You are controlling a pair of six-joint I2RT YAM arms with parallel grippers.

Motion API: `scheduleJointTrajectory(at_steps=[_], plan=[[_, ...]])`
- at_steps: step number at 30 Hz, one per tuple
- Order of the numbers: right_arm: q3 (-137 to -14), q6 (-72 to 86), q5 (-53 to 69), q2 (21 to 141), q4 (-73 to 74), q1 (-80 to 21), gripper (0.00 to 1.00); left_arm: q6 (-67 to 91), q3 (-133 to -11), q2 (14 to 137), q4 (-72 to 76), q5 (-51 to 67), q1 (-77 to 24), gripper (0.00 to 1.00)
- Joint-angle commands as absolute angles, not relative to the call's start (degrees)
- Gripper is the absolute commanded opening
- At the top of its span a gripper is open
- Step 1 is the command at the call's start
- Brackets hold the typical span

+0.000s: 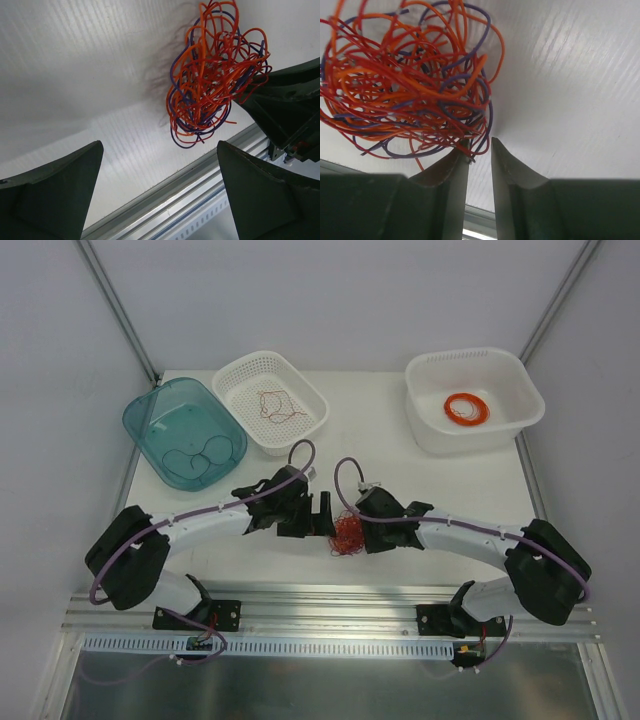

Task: Untangle the cables

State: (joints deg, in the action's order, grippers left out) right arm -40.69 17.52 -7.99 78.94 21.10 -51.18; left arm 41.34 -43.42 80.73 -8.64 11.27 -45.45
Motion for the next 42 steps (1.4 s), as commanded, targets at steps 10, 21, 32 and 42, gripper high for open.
scheduleJointTrajectory(at_steps=[10, 21, 32, 42], plan=[[-35.2, 22.3, -2.9, 76.3, 10.4, -50.2, 0.17, 41.7, -49.9, 89.5, -2.4, 10.7, -47.5, 0.94], [-32.3, 22.8, -4.5, 70.7, 8.7, -49.7, 0.06, 41.6, -50.4, 94.0, 1.4, 13.0, -48.0, 0.65], [-31.6, 21.2, -9.2, 61.6, 15.0, -46.9, 0.01, 38.4, -49.4, 89.9, 1.5, 10.6, -48.0, 0.00], [-37.0, 14.1, -14.1, 47.5, 29.2, -37.9, 0.01, 33.8, -46.4, 78.8, -4.4, 3.8, -44.5, 0.00]])
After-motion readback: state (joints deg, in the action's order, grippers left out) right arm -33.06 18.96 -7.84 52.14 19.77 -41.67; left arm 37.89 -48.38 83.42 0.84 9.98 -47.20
